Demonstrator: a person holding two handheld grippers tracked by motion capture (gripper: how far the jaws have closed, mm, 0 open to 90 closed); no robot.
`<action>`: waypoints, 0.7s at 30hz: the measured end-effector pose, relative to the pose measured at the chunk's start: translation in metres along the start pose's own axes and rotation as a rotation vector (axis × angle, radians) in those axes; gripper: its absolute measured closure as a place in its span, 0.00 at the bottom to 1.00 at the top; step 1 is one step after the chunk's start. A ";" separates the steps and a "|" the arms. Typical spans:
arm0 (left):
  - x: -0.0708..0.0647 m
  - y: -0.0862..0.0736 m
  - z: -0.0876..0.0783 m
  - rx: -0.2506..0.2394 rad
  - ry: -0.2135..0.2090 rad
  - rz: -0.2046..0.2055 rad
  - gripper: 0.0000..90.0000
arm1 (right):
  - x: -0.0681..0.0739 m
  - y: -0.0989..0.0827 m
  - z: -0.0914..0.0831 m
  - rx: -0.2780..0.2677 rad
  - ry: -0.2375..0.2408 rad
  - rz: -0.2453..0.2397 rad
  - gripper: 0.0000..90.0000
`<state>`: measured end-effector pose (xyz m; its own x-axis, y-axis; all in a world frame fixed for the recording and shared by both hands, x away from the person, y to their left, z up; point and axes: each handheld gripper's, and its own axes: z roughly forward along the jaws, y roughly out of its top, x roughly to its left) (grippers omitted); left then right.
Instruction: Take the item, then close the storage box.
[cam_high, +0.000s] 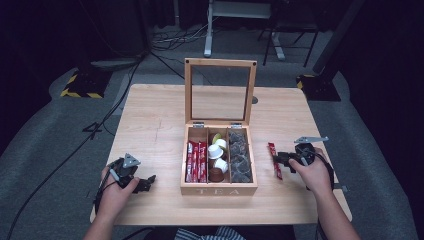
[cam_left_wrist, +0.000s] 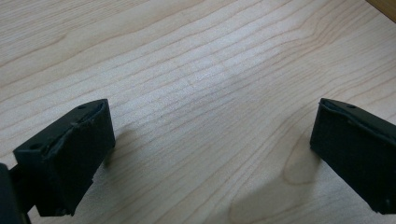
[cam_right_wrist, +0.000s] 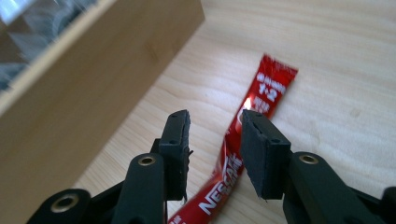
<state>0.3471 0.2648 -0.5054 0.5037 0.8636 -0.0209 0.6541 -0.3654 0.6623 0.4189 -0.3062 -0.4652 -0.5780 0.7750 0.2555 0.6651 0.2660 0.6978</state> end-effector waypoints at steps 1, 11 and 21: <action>0.000 0.000 0.000 0.000 0.000 0.000 0.00 | 0.001 0.001 -0.002 -0.014 -0.001 -0.001 0.68; 0.000 0.000 0.000 0.000 0.000 0.000 0.00 | 0.010 0.012 -0.015 -0.135 -0.009 -0.034 0.54; 0.000 0.000 0.000 -0.001 0.000 -0.001 0.00 | 0.022 0.033 -0.031 -0.259 0.029 -0.068 0.49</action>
<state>0.3471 0.2647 -0.5055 0.5031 0.8639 -0.0217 0.6541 -0.3643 0.6629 0.4131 -0.2980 -0.4158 -0.6331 0.7425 0.2189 0.4836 0.1586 0.8608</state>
